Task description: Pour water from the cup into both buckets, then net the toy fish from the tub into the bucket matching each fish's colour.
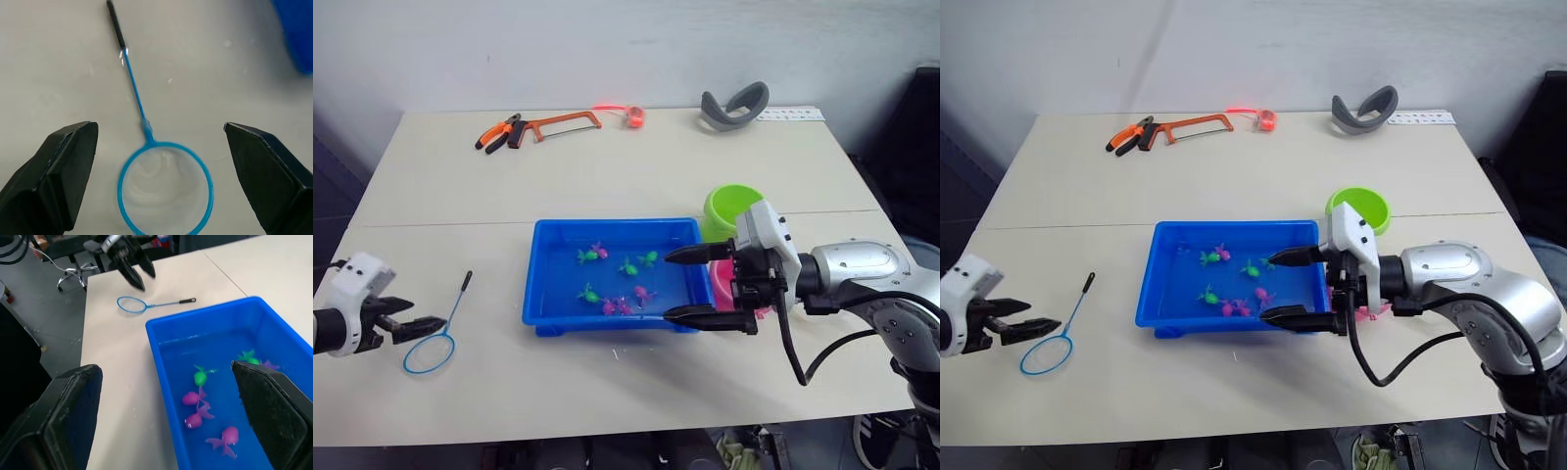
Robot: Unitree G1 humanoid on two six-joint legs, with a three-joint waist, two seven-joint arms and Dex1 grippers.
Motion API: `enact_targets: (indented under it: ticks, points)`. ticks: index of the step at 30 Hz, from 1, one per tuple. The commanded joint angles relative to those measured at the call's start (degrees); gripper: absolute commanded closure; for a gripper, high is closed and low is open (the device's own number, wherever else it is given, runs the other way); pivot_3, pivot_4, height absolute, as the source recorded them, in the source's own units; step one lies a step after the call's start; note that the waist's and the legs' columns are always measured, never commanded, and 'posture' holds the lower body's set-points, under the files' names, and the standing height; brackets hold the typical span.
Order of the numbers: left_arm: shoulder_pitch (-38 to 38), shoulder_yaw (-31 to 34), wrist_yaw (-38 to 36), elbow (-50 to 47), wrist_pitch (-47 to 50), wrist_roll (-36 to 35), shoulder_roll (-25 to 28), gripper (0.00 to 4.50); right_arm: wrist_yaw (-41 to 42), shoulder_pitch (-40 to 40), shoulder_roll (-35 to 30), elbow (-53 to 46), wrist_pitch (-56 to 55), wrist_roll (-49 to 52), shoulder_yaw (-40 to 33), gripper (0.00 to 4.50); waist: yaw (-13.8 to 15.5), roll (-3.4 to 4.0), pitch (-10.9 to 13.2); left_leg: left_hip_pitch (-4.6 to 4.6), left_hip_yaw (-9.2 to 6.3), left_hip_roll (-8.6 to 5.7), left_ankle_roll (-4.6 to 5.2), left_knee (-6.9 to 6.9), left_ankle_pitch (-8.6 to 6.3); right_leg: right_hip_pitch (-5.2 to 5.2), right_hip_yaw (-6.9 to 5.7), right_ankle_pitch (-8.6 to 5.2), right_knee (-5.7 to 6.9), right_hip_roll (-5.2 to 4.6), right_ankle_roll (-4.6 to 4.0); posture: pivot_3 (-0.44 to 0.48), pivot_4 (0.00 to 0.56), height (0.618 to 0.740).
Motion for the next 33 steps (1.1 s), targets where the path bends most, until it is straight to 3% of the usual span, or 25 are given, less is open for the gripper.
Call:
enact_targets:
  ticks: [1, 8, 14, 17, 25, 30, 33]
  points:
    - [-4.33, -5.08, 0.15, 3.93, -0.21, 2.97, -0.03, 0.00, -1.46, 1.40, -0.08, -3.98, 0.48, 2.00, -2.72, 0.04, -0.02, -0.03, -0.01, -0.02, 0.01, 0.01, 0.00, 0.00, 0.00, -0.02, -0.02, 0.00, 0.00, 0.01, 0.00, 0.000, 0.150, 0.740]
    - [-15.32, -15.20, 1.24, 13.30, -1.65, 9.21, -2.35, 0.00, -6.02, 3.57, 1.19, -6.51, 0.90, 3.15, -4.53, 0.04, -0.09, -0.04, -0.02, 0.00, 0.22, 0.02, 0.03, 0.14, -0.02, -0.07, -0.07, 0.00, 0.09, 0.00, 0.01, 0.000, 0.150, 0.740]
    - [-19.04, -21.36, 1.65, 19.62, -5.62, 14.56, -5.15, 0.00, -9.54, 5.24, 2.18, -7.78, 0.84, 4.00, -5.65, 0.04, 0.04, -0.01, -0.04, 0.03, 0.27, 0.05, 0.02, 0.19, 0.00, -0.10, -0.07, 0.00, 0.18, 0.03, 0.01, 0.000, 0.150, 0.740]
    - [-19.58, -22.48, 1.55, 19.28, -4.43, 15.19, -7.97, 0.90, -10.44, 6.90, 2.30, -8.08, 0.67, 3.89, -6.12, 0.00, 0.48, 0.20, -0.16, 0.14, 0.24, 0.02, 0.08, 0.22, 0.05, 0.01, -0.05, 0.00, 0.27, 0.00, 0.01, 0.000, 0.150, 0.740]
    - [-20.57, -21.44, 1.09, 21.22, -5.42, 16.72, -10.66, 4.44, -11.40, 7.96, 1.95, -8.80, 0.59, 4.78, -6.76, 0.00, 1.32, 0.59, -0.38, 0.32, 0.23, -0.06, 0.23, 0.27, 0.07, 0.10, 0.01, 0.01, 0.55, -0.04, 0.02, 0.000, 0.150, 0.740]
    - [-24.45, -15.07, -5.52, 17.68, -8.69, 11.73, -8.10, 4.48, -10.53, 8.17, 0.01, -9.09, 1.60, 5.92, -7.47, 0.00, 1.49, 0.48, -0.33, 0.26, 0.22, -0.06, 0.21, 0.28, 0.10, 0.07, -0.01, 0.01, 0.56, -0.05, 0.02, 0.000, 0.150, 0.740]
    - [-27.02, -12.35, -10.91, 14.21, -10.25, 8.97, -4.49, 4.48, -9.65, 8.23, -1.57, -8.98, 1.85, 6.86, -8.54, 0.00, 1.47, -0.23, -0.14, 0.05, 0.07, -0.03, 0.11, 0.35, 0.15, -0.02, -0.15, 0.01, 0.54, -0.05, 0.02, 0.000, 0.150, 0.740]
